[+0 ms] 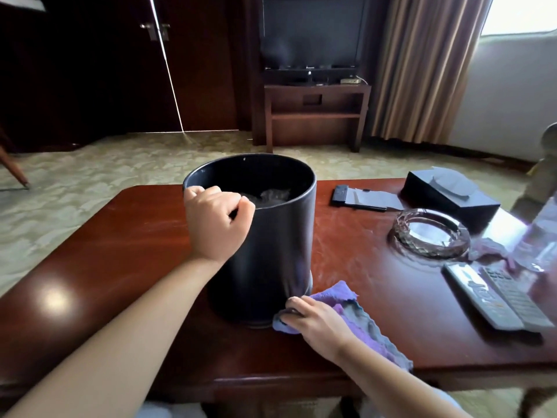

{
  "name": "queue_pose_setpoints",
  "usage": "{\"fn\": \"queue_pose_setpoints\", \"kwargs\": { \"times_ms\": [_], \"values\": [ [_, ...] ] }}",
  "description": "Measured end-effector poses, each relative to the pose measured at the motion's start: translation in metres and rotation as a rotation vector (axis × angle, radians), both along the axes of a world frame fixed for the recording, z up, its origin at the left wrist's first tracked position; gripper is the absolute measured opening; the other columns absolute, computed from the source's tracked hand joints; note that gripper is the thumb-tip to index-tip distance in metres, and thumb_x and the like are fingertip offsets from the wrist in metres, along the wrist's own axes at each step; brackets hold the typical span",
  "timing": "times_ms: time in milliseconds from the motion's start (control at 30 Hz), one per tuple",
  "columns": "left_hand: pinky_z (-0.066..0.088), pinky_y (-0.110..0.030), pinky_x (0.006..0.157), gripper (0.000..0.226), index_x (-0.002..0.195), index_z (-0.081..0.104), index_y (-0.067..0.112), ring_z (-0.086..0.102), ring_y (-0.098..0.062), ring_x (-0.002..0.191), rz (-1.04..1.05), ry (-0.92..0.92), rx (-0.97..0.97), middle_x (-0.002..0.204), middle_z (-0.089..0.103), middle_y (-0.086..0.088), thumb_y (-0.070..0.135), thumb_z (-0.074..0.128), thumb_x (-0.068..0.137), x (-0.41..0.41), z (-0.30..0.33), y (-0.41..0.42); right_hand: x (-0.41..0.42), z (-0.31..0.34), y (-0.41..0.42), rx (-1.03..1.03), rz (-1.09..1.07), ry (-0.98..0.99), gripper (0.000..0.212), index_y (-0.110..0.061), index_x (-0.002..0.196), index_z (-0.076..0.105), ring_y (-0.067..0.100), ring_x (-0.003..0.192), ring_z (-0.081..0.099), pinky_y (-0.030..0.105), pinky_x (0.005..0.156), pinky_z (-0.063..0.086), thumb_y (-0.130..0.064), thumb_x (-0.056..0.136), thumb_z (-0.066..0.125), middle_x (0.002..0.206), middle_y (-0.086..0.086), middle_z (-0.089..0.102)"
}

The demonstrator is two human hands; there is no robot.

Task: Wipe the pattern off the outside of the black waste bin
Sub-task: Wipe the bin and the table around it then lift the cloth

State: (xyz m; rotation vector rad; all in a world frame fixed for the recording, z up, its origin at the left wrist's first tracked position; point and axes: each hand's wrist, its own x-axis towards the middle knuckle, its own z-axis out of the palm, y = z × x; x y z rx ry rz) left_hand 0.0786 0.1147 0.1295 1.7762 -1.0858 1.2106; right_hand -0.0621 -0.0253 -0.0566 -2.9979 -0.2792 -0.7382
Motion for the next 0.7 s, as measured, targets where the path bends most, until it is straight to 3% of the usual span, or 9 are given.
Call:
{"fn": "queue_pose_setpoints", "kwargs": {
  "times_ms": [33, 100, 233, 367, 433, 567, 700],
  "values": [
    [0.023, -0.034, 0.061, 0.037, 0.048, 0.022, 0.023, 0.022, -0.014, 0.046, -0.027, 0.012, 0.007, 0.046, 0.013, 0.012, 0.017, 0.042, 0.079, 0.002, 0.002, 0.004, -0.001, 0.000, 0.001, 0.029, -0.021, -0.013, 0.015, -0.020, 0.082, 0.064, 0.015, 0.065, 0.054, 0.025, 0.056, 0.046, -0.014, 0.072, 0.055, 0.085, -0.002, 0.057],
    [0.024, -0.035, 0.061, 0.034, 0.048, 0.023, 0.022, 0.019, -0.012, 0.047, -0.062, 0.040, 0.018, 0.045, 0.011, 0.013, 0.017, 0.040, 0.077, 0.007, 0.004, 0.010, -0.003, 0.003, 0.002, 0.278, -0.201, -0.039, 0.012, -0.020, 0.068, 0.061, 0.013, 0.062, 0.054, 0.026, 0.054, 0.044, -0.013, 0.069, 0.051, 0.079, -0.005, 0.054],
    [0.025, -0.036, 0.065, 0.036, 0.048, 0.026, 0.022, 0.033, -0.020, 0.046, 0.033, 0.085, -0.001, 0.045, 0.019, 0.011, 0.020, 0.041, 0.080, 0.004, 0.004, 0.011, 0.009, 0.023, 0.000, 0.990, -0.902, -0.054, 0.027, -0.018, 0.057, 0.056, 0.018, 0.061, 0.044, 0.028, 0.055, 0.030, -0.015, 0.083, 0.051, 0.062, -0.003, 0.045],
    [0.026, -0.036, 0.069, 0.038, 0.051, 0.035, 0.022, 0.048, -0.026, 0.056, 0.227, 0.045, -0.027, 0.047, 0.043, 0.000, 0.023, 0.047, 0.088, -0.021, -0.007, -0.011, 0.030, 0.052, 0.014, 1.560, -0.856, -0.084, 0.025, -0.004, 0.077, 0.067, 0.016, 0.069, 0.050, 0.027, 0.061, 0.034, -0.017, 0.090, 0.049, 0.063, 0.008, 0.058],
    [0.027, -0.036, 0.071, 0.039, 0.049, 0.042, 0.018, 0.050, -0.025, 0.056, 0.245, 0.093, -0.035, 0.048, 0.047, 0.000, 0.026, 0.049, 0.087, -0.032, -0.008, -0.022, 0.035, 0.075, 0.026, 1.580, -0.779, -0.287, 0.024, -0.007, 0.078, 0.069, 0.014, 0.073, 0.051, 0.025, 0.065, 0.035, -0.015, 0.091, 0.050, 0.070, 0.003, 0.058],
    [0.026, -0.034, 0.069, 0.037, 0.046, 0.048, 0.014, 0.050, -0.025, 0.052, 0.197, 0.167, -0.064, 0.045, 0.049, 0.000, 0.026, 0.048, 0.081, -0.033, -0.006, -0.021, 0.037, 0.144, 0.050, 1.423, -0.461, -0.698, 0.020, -0.004, 0.103, 0.067, 0.010, 0.091, 0.051, 0.010, 0.079, 0.036, -0.008, 0.093, 0.051, 0.099, 0.005, 0.054],
    [0.025, -0.032, 0.069, 0.036, 0.045, 0.043, 0.016, 0.047, -0.026, 0.051, 0.106, 0.223, -0.078, 0.043, 0.045, -0.001, 0.026, 0.045, 0.080, -0.025, -0.006, -0.008, 0.048, 0.171, 0.059, 1.097, -0.198, -0.827, 0.031, -0.004, 0.120, 0.061, 0.008, 0.103, 0.048, 0.016, 0.095, 0.039, -0.014, 0.094, 0.048, 0.110, 0.006, 0.047]
  ]
}}
